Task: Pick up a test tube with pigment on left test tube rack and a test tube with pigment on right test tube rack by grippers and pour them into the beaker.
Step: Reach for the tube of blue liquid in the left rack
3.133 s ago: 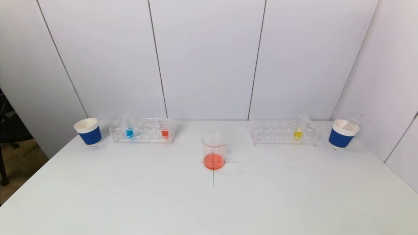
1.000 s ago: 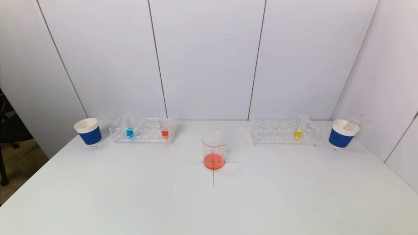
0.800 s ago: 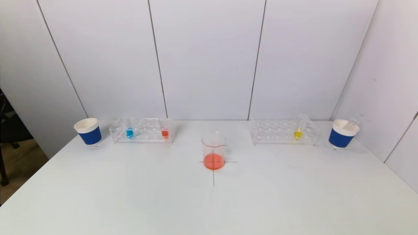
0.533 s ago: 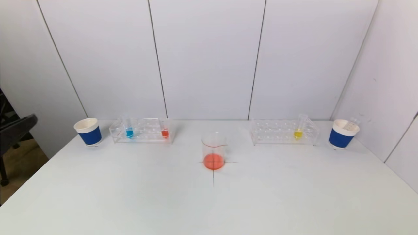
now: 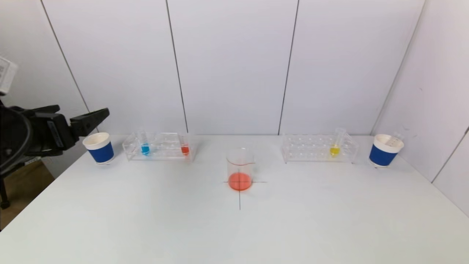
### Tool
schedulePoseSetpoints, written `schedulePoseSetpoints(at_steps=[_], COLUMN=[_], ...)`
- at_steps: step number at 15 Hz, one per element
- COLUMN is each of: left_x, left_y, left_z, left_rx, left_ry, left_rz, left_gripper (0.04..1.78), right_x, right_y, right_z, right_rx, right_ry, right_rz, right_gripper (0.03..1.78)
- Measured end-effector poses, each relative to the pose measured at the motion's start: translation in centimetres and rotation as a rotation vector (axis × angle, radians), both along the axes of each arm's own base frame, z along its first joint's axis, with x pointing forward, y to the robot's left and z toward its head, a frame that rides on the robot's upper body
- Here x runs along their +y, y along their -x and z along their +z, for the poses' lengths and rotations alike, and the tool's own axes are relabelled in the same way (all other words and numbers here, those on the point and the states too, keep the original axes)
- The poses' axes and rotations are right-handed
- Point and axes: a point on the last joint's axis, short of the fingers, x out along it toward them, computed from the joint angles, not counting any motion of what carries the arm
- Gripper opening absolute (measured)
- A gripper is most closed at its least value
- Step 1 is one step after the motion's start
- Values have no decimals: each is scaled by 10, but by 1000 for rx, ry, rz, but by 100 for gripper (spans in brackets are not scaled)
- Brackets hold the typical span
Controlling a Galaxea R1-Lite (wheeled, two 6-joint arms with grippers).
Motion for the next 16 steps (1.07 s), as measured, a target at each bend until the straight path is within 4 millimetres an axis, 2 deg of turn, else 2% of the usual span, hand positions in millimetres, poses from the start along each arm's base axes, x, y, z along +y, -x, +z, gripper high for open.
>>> schedulePoseSetpoints(at_steps=[3,6,16], left_x=[6,16,42], left_y=[-39,-69,-129], left_z=[-16,-34,-101], left_rx=[2,-3,30], left_ry=[13,28,31], left_rz=[-7,-35,-108], left_gripper=[176,176,176], right_x=[0,0,0], right_y=[0,0,0], right_z=[0,0,0], right_rx=[0,0,0], right_ry=[0,0,0], right_rz=[0,0,0], right_gripper=[177,177,177])
